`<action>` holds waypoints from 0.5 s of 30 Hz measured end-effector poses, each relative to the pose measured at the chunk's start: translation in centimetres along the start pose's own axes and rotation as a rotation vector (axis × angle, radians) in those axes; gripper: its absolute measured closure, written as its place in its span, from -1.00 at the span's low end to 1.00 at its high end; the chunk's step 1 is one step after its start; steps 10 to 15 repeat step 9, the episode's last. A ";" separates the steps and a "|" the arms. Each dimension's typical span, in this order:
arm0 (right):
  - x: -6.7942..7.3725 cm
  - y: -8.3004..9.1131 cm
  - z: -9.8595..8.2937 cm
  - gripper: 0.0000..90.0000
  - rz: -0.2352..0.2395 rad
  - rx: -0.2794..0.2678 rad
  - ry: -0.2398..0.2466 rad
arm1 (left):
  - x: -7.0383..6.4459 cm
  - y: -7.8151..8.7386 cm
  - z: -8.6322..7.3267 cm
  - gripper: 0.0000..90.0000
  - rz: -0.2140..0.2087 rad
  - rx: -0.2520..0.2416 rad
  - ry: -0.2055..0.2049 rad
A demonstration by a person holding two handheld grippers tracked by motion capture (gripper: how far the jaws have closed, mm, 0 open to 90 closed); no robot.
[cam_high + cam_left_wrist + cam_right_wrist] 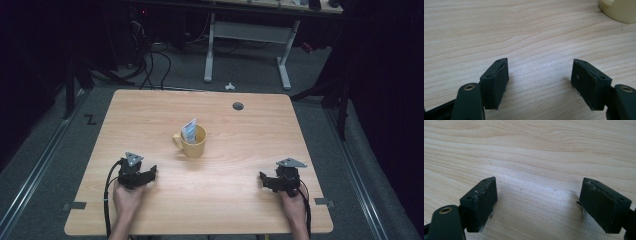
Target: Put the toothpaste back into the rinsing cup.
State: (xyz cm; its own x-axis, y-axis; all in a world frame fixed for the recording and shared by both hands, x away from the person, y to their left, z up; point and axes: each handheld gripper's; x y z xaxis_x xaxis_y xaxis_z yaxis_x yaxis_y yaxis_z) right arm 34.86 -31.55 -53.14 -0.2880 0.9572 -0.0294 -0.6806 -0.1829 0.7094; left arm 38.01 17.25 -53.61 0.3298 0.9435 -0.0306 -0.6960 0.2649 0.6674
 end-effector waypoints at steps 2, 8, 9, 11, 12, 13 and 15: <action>0.0 0.0 0.0 -0.67 0.000 0.000 0.000 | -0.1 0.0 0.0 -0.34 0.003 0.004 -0.006; 0.0 0.0 0.0 -0.67 0.001 -0.001 0.002 | -0.1 0.0 0.0 -0.34 0.001 0.005 -0.005; 0.0 0.0 0.0 -0.67 0.000 0.000 0.001 | -0.1 0.0 0.0 -0.35 0.003 0.003 -0.004; 0.0 0.0 0.0 -0.67 0.000 0.000 0.001 | -0.1 0.0 0.0 -0.35 0.003 0.003 -0.004; 0.0 0.0 0.0 -0.67 0.000 0.000 0.001 | -0.1 0.0 0.0 -0.35 0.003 0.003 -0.004; 0.0 0.0 0.0 -0.67 0.000 0.000 0.001 | -0.1 0.0 0.0 -0.35 0.003 0.003 -0.004; 0.0 0.0 0.0 -0.67 0.000 0.000 0.001 | -0.1 0.0 0.0 -0.35 0.003 0.003 -0.004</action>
Point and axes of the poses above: each handheld gripper's, and its own axes: y roughly backward along the jaws, z roughly out of its top, x roughly to its left, and after that the axes turned 1 degree about y, right-handed
